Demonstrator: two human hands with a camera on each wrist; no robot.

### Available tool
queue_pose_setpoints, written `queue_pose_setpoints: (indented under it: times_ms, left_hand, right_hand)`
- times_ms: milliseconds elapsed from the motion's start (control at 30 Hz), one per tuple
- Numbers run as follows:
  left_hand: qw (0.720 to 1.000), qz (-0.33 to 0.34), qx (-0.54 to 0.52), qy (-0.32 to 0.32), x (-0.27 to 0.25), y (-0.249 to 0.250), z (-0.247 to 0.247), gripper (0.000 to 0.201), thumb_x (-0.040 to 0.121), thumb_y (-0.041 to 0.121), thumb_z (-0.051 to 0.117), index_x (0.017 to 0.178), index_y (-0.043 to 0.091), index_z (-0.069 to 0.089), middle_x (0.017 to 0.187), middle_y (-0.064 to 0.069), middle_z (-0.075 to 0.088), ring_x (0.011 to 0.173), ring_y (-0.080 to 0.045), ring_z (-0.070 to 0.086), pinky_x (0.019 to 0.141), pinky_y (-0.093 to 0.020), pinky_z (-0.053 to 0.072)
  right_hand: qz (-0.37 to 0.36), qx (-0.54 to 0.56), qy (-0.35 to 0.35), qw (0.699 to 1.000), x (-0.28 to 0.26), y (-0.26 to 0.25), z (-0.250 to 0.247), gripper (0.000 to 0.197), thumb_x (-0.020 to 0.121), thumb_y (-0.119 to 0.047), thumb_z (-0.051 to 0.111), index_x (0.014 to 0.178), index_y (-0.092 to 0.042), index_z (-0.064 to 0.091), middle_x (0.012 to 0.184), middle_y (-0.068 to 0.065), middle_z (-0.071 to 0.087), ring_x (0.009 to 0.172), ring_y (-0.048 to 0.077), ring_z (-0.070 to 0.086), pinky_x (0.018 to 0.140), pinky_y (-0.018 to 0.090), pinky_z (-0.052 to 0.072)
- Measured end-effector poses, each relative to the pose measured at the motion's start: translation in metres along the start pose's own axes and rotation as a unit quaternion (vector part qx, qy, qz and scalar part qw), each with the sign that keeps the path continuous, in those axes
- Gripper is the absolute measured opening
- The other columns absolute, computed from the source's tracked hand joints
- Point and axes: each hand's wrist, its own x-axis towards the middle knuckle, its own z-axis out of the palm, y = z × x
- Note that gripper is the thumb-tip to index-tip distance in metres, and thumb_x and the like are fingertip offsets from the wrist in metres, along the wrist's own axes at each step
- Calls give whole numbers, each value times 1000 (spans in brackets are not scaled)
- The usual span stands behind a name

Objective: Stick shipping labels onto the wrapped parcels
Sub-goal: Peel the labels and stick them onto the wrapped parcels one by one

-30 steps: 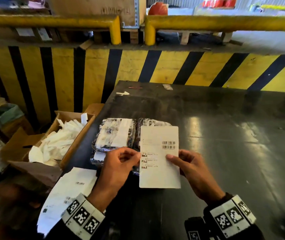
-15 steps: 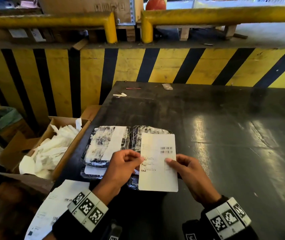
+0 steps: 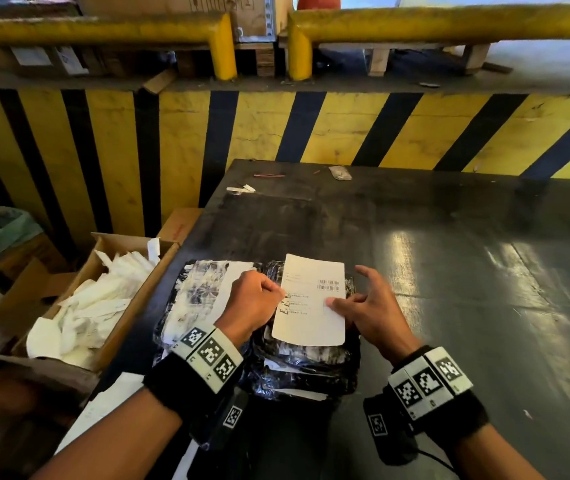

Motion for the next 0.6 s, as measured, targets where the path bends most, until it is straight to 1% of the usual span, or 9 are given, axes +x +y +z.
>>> queue_pose_setpoints:
  times_ms: [100, 167, 233, 333, 400, 467, 500, 567, 600]
  left_hand:
    - [1000, -6, 7, 2, 1, -3, 1, 17, 78, 7, 67, 61, 11, 67, 70, -5, 70, 71, -22, 67, 70, -37, 57]
    - [1000, -7, 19, 3, 0, -3, 1, 14, 78, 7, 67, 64, 7, 69, 67, -5, 69, 67, -20, 65, 68, -35, 55]
    - [1000, -4, 30, 5, -1, -3, 0, 14, 78, 7, 65, 68, -2, 70, 64, -8, 66, 62, -17, 60, 62, -30, 51]
    - [999, -7, 46, 5, -2, -2, 1, 17, 76, 8, 64, 74, -9, 68, 63, -11, 59, 60, -19, 55, 56, -25, 44]
    - [998, -10, 59, 4, -1, -2, 1, 18, 75, 8, 64, 74, -9, 67, 62, -10, 57, 57, -19, 53, 56, -28, 46]
    - [997, -12, 78, 4, 0, 0, 1, 19, 74, 10, 64, 70, -9, 66, 60, -10, 58, 56, -21, 57, 60, -36, 54]
    - [996, -14, 87, 3, 1, 1, 0, 20, 74, 11, 64, 66, -8, 65, 58, -10, 58, 57, -25, 61, 62, -39, 56]
    - [994, -13, 105, 3, 0, 4, -1, 25, 73, 13, 64, 53, 0, 59, 51, -9, 56, 62, -31, 67, 63, -41, 56]
    - [993, -10, 114, 6, 0, 5, 0, 28, 73, 14, 64, 49, 5, 54, 50, -10, 55, 63, -32, 67, 63, -40, 56]
  right_hand:
    - [10, 1, -2, 1000, 3, 7, 4, 87, 75, -13, 77, 142, -22, 24, 87, 16, 71, 79, 26, 71, 71, 46, 59]
    - [12, -1, -3, 1000, 4, 9, 5, 89, 74, -14, 78, 143, -23, 23, 87, 16, 71, 81, 27, 71, 74, 48, 58]
    - [13, -1, -3, 1000, 4, 10, 6, 90, 74, -13, 78, 144, -22, 21, 88, 17, 71, 81, 27, 71, 74, 48, 58]
    - [5, -5, 3, 1000, 1, 8, 7, 90, 75, -11, 77, 144, -21, 20, 87, 19, 70, 80, 28, 70, 67, 40, 59]
    - [-1, -17, 6, 1000, 0, 6, 7, 91, 75, -10, 76, 145, -19, 19, 87, 17, 70, 80, 25, 70, 62, 33, 58]
    - [-6, -35, 13, 999, 0, 6, 9, 92, 75, -9, 76, 145, -18, 18, 86, 14, 69, 79, 24, 69, 62, 33, 57]
    - [-9, -47, 17, 999, 1, 5, 9, 93, 74, -9, 77, 145, -16, 18, 88, 13, 68, 78, 23, 68, 63, 34, 58]
    - [-15, -83, 24, 996, 3, 4, 10, 94, 73, -10, 78, 145, -13, 18, 97, 11, 67, 78, 18, 65, 62, 29, 56]
    - [-18, -106, 28, 994, 5, 3, 11, 94, 72, -11, 79, 144, -11, 19, 104, 11, 66, 81, 17, 64, 61, 26, 54]
